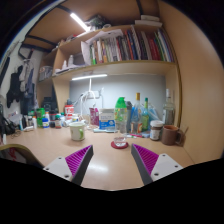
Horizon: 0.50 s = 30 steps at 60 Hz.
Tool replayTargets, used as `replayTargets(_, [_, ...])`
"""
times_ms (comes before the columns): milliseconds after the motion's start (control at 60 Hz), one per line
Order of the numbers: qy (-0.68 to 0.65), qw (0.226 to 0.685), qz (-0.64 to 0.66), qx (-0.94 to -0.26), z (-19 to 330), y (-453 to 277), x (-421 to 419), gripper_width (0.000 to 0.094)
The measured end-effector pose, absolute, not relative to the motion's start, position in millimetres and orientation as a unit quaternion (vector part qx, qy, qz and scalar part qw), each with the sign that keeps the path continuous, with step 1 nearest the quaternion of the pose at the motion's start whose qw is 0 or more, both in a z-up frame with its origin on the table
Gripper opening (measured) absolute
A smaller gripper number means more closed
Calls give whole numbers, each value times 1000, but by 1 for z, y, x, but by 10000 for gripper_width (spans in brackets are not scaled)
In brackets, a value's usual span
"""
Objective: Pour water
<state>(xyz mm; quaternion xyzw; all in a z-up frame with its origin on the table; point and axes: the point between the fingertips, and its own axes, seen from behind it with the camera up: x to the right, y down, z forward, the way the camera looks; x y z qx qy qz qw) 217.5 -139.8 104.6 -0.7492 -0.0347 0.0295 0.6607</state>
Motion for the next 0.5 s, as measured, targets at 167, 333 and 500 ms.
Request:
replayTargets(167, [-20,668,48,-742,90,-210,197,850])
replayTargets(333, [-24,657,68,-750,72,-242,192,850])
replayTargets(500, [-14,648,59,-759,59,-257,216,853])
